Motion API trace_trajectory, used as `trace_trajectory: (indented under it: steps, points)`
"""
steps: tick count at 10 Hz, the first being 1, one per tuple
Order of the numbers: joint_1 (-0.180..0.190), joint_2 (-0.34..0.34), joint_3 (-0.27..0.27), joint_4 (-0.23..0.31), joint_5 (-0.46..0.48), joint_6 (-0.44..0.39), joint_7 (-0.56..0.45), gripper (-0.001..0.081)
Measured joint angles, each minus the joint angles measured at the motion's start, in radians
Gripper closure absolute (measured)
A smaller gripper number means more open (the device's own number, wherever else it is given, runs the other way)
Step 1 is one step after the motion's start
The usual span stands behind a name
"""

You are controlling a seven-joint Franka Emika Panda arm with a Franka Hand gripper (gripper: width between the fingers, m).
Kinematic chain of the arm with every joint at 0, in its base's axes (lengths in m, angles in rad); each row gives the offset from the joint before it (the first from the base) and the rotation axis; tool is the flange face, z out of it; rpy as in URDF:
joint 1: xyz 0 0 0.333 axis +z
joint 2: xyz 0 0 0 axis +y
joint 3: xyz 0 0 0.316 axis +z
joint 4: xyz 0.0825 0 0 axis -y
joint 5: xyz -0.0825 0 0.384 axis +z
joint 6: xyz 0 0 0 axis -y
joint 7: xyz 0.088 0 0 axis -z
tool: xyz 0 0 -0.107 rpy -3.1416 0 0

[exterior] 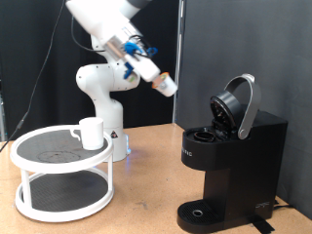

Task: Make a cup of coffee with the keurig machine

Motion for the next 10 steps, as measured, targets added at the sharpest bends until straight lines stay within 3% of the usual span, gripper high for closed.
trace_trajectory:
  steps: [4, 6, 8, 10]
  points:
    - [0.023, 0.0, 0.073, 0.006, 0.023, 0.053, 0.036, 0.0451]
    - [0.022, 0.0, 0.08, 0.005, 0.023, 0.066, 0.037, 0.0451]
    - [0.022, 0.011, 0.089, -0.003, -0.016, 0.065, 0.057, 0.0451]
    - [0.023, 0.04, 0.123, -0.02, -0.043, 0.122, 0.084, 0.0451]
